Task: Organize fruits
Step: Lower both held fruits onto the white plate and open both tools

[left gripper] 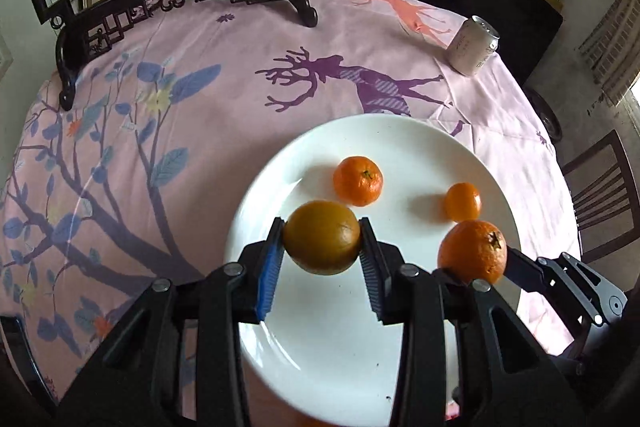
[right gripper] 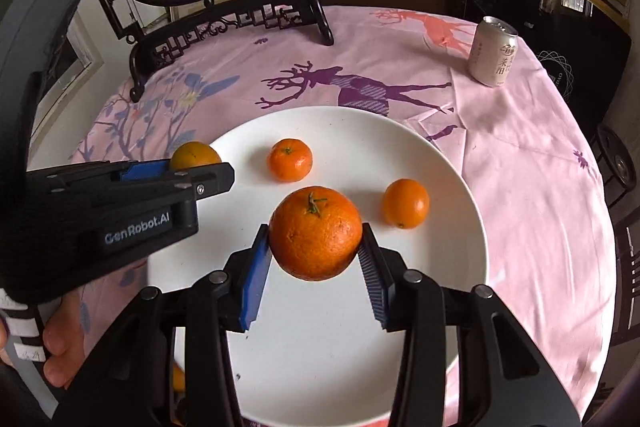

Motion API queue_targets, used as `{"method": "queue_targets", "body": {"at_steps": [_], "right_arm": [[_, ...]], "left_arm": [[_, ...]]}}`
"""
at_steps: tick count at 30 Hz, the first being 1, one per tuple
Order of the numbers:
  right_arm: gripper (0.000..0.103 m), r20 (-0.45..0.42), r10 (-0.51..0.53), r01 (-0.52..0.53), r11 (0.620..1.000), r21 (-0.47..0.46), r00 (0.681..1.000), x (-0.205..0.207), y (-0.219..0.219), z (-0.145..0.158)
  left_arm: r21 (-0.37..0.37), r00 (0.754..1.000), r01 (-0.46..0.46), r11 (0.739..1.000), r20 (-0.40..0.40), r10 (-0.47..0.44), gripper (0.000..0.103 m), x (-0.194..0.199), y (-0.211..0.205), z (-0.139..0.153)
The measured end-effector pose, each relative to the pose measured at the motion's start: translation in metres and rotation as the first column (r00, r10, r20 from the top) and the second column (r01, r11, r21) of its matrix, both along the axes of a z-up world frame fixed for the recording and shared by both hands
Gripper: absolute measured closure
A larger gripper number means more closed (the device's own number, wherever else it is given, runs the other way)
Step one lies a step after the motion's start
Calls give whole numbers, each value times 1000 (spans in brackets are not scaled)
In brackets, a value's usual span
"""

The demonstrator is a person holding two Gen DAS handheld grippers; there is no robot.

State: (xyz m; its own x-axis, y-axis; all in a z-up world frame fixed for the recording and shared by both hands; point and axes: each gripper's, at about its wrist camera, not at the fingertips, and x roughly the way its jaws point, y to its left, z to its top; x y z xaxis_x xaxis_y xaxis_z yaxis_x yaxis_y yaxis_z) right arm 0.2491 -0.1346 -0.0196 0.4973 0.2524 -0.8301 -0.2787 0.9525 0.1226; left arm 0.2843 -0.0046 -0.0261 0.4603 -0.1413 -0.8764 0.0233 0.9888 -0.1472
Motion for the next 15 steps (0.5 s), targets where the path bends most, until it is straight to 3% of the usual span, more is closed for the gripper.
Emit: {"method": "queue_targets", "body": {"at_steps": [8, 10, 11, 12, 15], "right_arm": [[58, -33, -10, 9, 1000, -15, 999, 26, 1, -21], [52, -29, -8, 7, 1000, -18, 1000, 28, 2, -21], [37, -19, -14, 14, 999, -30, 1000, 28, 2, -19], [36, 0, -22, 22, 999, -43, 1000, 25, 1, -15], [36, 26, -13, 15, 997, -70, 1000, 10, -1, 1]], "left_arm": [[9, 1000, 5, 1000, -18, -5, 65, 21, -3, -11], [29, 1000, 7, 1000, -13, -6, 65, 23, -5, -10], [33, 1000, 5, 999, -10, -4, 57, 22, -4, -9], [32, 1000, -3, 999, -1, 4, 41, 20, -2, -5], [30, 998, -20, 999, 55, 18, 31, 3, 6, 13]]}}
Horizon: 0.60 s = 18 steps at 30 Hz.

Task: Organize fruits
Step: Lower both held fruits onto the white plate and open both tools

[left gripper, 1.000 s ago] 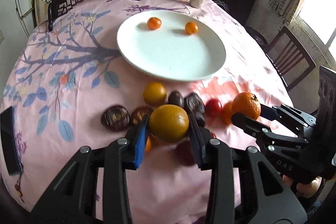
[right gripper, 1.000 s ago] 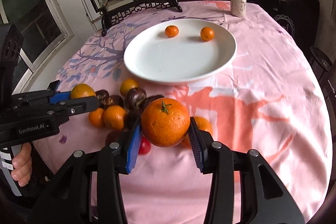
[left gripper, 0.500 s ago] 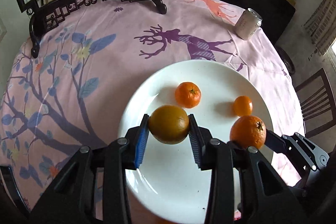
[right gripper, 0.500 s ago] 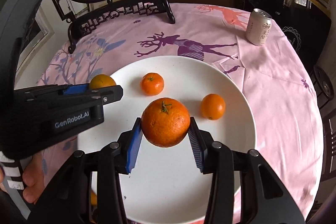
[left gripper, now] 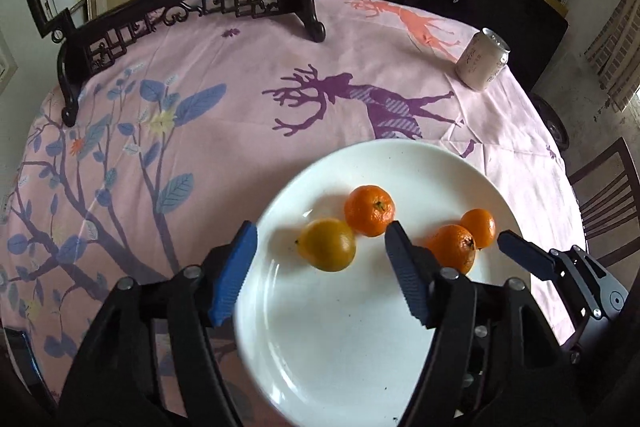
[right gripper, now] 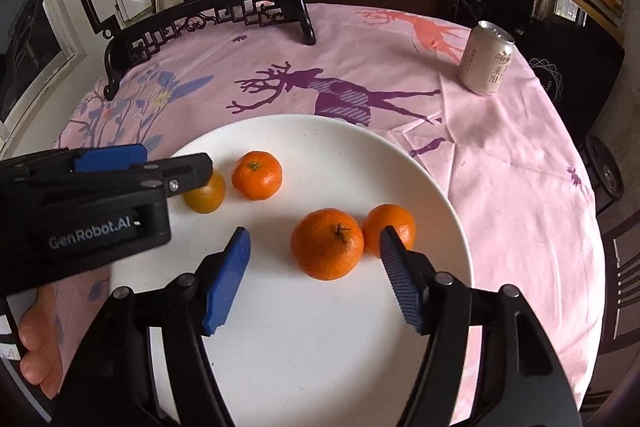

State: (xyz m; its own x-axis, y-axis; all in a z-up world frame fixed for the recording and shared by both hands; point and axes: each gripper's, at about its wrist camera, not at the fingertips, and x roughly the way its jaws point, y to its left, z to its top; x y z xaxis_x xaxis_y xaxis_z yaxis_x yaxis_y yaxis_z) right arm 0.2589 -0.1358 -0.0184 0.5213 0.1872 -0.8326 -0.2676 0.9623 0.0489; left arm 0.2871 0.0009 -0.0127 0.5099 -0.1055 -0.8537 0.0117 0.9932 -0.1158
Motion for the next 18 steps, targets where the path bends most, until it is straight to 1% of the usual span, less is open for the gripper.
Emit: {"method": "queue_targets", "body": {"at_steps": [1, 2, 3, 4, 6, 7, 8, 10, 14, 17, 18], "right_arm": [[36, 5, 2, -2, 1000, 2, 1000, -8, -2, 6], [36, 9, 7, -7, 1000, 5, 1000, -19, -5, 11], [35, 14, 14, -14, 1000, 8, 1000, -32, -7, 16], [32, 22, 22, -22, 1000, 9, 1000, -47, -9, 20], [8, 53, 34, -34, 999, 0, 998, -80, -11, 25], [4, 82, 35, -35, 999, -7, 996, -97, -11, 27], [3, 108, 33, -31, 999, -14, 994, -114, -11, 27], [3, 131, 15, -13, 1000, -15, 991, -143, -15, 25], [3, 125, -53, 46, 997, 58, 991, -180, -32, 21], [3, 112, -95, 88, 994, 68, 989, -195, -44, 20], [3, 112, -108, 101, 993, 65, 988, -199, -47, 21]], "left_arm": [[-9, 1000, 5, 1000, 12, -5, 26, -9, 3, 7], [-15, 1000, 7, 1000, 24, -7, 18, -20, 6, 13], [-20, 999, 10, 1000, 44, -10, 14, -34, 9, 19], [-18, 998, 12, 1000, 67, -11, 13, -50, 12, 25], [-12, 995, 21, 1000, 102, -19, 8, -83, 17, 31], [-15, 993, 26, 1000, 120, -24, 7, -100, 20, 33], [-19, 991, 28, 999, 135, -25, 6, -118, 23, 33], [-37, 988, 42, 998, 151, -36, 4, -148, 26, 31], [-83, 990, 39, 996, 141, -27, 4, -195, 35, 16], [-65, 991, 16, 998, 137, -7, 4, -219, 42, 4], [-46, 989, 6, 999, 145, 1, 4, -226, 43, 2]]}}
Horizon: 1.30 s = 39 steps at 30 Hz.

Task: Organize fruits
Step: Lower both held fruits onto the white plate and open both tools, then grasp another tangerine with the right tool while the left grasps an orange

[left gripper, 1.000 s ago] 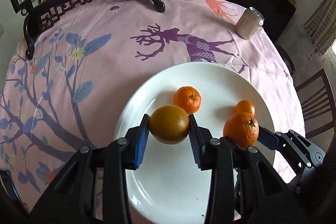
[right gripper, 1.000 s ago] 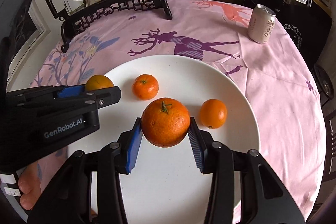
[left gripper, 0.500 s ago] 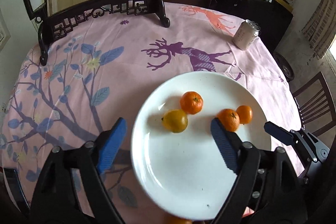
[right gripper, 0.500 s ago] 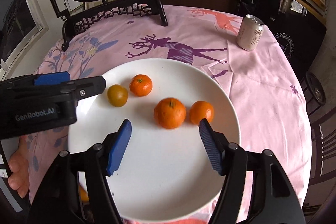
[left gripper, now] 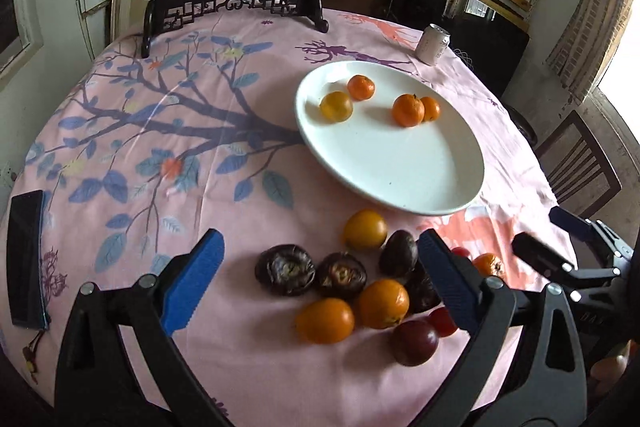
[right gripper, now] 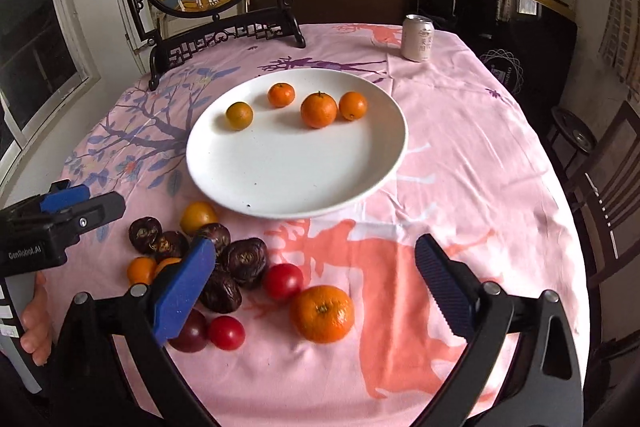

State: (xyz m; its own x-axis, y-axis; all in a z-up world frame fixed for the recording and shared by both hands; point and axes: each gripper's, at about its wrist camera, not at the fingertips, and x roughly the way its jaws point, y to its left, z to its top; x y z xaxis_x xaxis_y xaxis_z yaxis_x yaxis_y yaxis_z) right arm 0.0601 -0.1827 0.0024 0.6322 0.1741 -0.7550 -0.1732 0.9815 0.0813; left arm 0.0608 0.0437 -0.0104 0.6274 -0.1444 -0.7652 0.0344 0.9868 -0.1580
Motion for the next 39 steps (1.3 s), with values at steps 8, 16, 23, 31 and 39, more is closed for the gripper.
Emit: {"method": "queue_targets", "body": {"at_steps": [8, 16, 23, 31, 39], "right_arm": [[3, -17, -22, 21, 999, -43, 1000, -26, -2, -11], [3, -120, -6, 0, 999, -54, 993, -27, -1, -52], [46, -141, -9, 8, 1000, -3, 990, -9, -5, -73], [57, -143, 32, -23, 998, 62, 989, -18, -3, -64], [57, -139, 9, 2, 997, 81, 990, -23, -13, -60]], "left_arm": [[89, 1000, -27, 996, -3, 28, 4, -28, 9, -17], [108, 999, -15, 994, -29, 18, 4, -45, 14, -30], [122, 998, -14, 992, -56, 21, 4, -47, 15, -39], [110, 994, 40, 993, -104, -29, 4, -40, 1, -54], [108, 990, 74, 991, -127, -60, 25, -26, -16, -68]]}}
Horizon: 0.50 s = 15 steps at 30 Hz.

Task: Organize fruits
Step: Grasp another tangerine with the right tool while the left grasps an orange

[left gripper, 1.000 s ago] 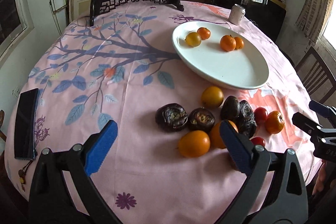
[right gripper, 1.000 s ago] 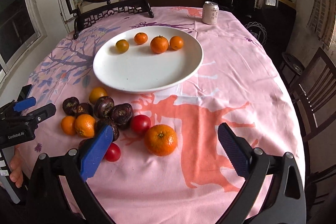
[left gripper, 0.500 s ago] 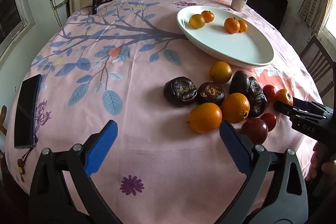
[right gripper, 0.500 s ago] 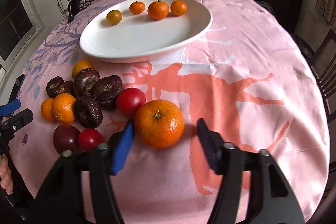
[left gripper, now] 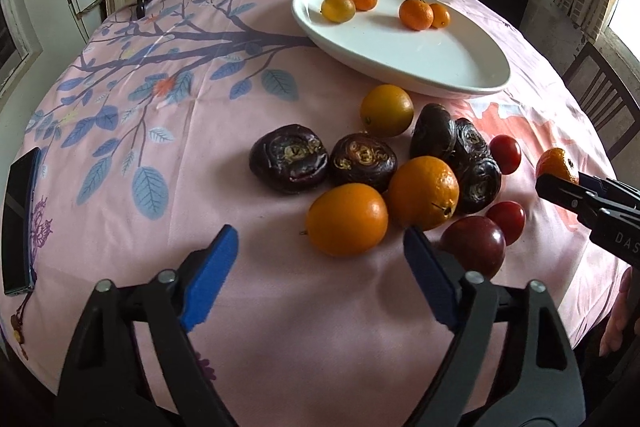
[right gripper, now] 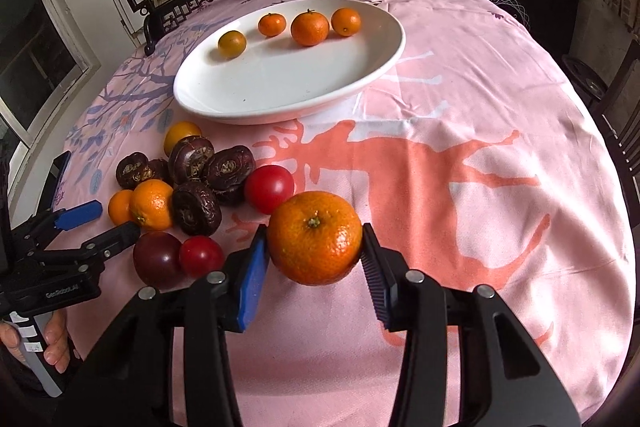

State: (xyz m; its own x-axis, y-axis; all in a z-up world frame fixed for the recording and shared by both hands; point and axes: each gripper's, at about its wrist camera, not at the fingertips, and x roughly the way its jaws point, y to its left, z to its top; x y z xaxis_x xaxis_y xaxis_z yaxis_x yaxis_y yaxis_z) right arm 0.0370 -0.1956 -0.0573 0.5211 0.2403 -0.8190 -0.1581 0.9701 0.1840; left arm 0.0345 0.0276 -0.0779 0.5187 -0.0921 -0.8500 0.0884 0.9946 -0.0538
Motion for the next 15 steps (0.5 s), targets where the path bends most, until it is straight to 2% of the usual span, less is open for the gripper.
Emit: {"method": "queue_targets", "body": {"at_steps": [1, 2, 5, 6, 15], "right_arm": [[57, 1, -1, 1, 1000, 0, 1000, -1, 0, 1], [57, 2, -1, 1, 1000, 1, 1000, -2, -1, 1], [57, 8, -5, 5, 1000, 7, 1000, -5, -2, 4], [57, 10, -6, 6, 1000, 8, 1000, -6, -2, 4], [57, 27, 19, -19, 1000, 16, 999, -8, 6, 11]], "left_arm": [[-15, 1000, -3, 1000, -3, 3, 29, 2, 1, -1], [-17, 1000, -9, 1000, -2, 9, 39, 4, 1, -2], [3, 1000, -3, 1000, 21, 3, 53, 6, -2, -3], [-11, 1000, -1, 1000, 23, 1, 61, 5, -2, -2], [-72, 999, -37, 997, 28, 39, 62, -6, 12, 12]]}}
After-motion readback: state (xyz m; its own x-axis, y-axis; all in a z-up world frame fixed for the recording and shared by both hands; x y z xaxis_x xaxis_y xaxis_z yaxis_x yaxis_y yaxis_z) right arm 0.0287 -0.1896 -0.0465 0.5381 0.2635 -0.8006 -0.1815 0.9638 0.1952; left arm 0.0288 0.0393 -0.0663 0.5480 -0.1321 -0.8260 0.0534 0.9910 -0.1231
